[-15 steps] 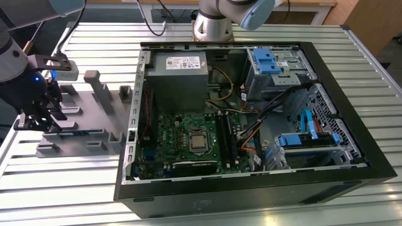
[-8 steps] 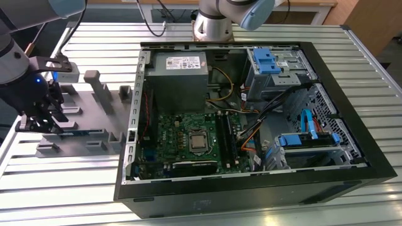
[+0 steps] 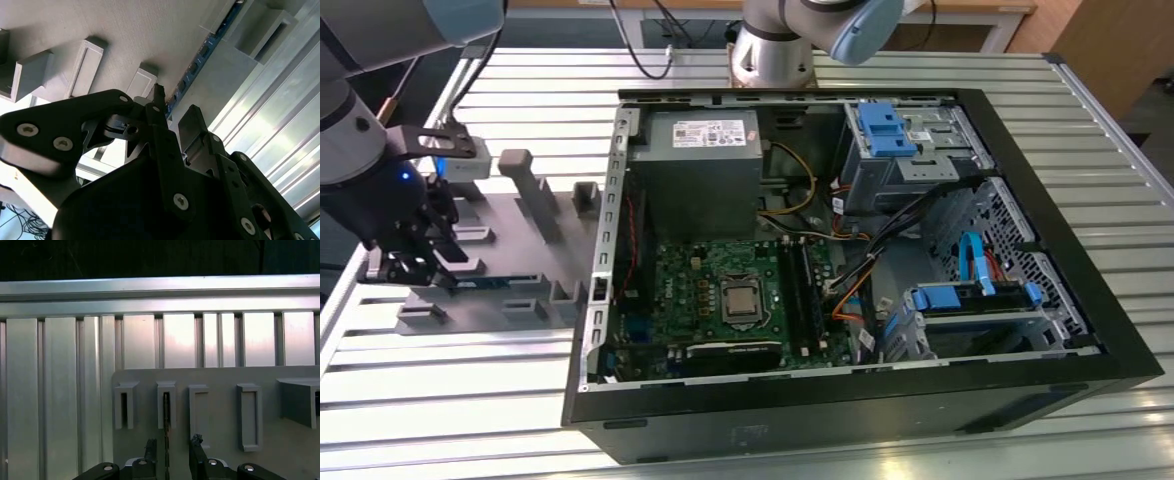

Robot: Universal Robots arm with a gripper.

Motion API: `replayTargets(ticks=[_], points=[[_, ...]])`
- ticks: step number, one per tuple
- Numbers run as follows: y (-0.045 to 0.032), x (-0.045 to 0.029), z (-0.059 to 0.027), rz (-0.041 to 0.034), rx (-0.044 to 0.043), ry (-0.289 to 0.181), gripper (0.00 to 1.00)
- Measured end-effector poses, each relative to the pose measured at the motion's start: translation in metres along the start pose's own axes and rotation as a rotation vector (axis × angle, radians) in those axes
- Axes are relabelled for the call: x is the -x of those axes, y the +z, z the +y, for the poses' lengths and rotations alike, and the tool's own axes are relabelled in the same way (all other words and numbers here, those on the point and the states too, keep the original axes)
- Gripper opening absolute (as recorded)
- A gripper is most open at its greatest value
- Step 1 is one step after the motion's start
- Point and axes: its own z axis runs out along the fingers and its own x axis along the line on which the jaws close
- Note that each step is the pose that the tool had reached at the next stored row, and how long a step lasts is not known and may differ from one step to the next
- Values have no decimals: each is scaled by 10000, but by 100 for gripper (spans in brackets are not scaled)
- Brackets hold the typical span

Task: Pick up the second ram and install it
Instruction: 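Pick up the second ram and move it above second insertion slot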

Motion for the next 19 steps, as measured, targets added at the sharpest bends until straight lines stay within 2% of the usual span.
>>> replayTargets(ticks=[11,19], points=[[103,-1,1,-1,-55,0,39],[120,0,-22,0,-55,1,39]])
